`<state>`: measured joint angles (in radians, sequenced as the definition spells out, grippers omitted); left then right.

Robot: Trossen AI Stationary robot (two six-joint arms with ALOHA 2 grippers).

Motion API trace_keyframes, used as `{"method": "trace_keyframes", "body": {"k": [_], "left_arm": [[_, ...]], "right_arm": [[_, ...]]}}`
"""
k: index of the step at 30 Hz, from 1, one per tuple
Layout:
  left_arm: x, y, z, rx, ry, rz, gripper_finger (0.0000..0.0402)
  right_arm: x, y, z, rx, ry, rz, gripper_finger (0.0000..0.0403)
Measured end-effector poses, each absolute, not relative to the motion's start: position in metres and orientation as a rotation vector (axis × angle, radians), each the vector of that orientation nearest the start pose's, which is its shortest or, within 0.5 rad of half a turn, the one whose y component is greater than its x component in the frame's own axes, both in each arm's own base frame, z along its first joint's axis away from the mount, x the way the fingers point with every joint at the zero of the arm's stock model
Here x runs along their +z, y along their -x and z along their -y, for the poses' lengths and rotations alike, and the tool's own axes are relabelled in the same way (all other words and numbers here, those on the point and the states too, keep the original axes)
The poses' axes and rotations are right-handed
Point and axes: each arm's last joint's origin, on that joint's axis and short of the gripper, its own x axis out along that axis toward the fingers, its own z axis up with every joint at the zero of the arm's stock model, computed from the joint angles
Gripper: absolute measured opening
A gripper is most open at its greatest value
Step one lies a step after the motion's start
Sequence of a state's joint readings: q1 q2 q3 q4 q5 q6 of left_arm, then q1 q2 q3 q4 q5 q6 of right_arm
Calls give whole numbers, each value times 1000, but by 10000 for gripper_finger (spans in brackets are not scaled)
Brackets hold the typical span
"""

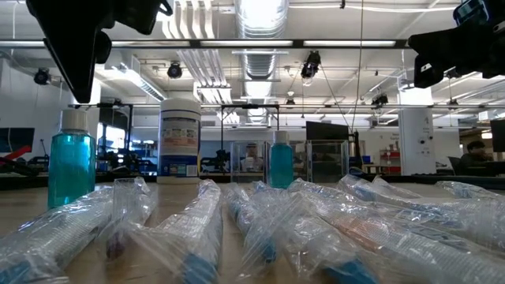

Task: Pick & Place toothbrushing station
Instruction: Put the blue mouthwash into the transparent organizer

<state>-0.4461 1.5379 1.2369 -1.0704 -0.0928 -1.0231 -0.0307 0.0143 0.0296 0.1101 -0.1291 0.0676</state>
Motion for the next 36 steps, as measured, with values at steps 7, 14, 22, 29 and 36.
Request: {"method": "trace_keyframes", "body": {"k": [7,14,22,29,36], "left_arm": [[248,-259,120,439,454,-1325,209],[242,-262,121,451,427,-1341,209],[241,-262,122,444,417,-1345,209],[241,-261,126,374,336,-1356,209],[241,-260,127,349,276,-1350,209]], "right_arm": [[183,-96,-1,102,-58,121,11],[183,-96,-1,103,-61,120,11],[183,-96,-1,102,-58,120,11],[183,-96,-1,103,-58,120,11],[183,-96,-1,103,-58,119,11]]}}
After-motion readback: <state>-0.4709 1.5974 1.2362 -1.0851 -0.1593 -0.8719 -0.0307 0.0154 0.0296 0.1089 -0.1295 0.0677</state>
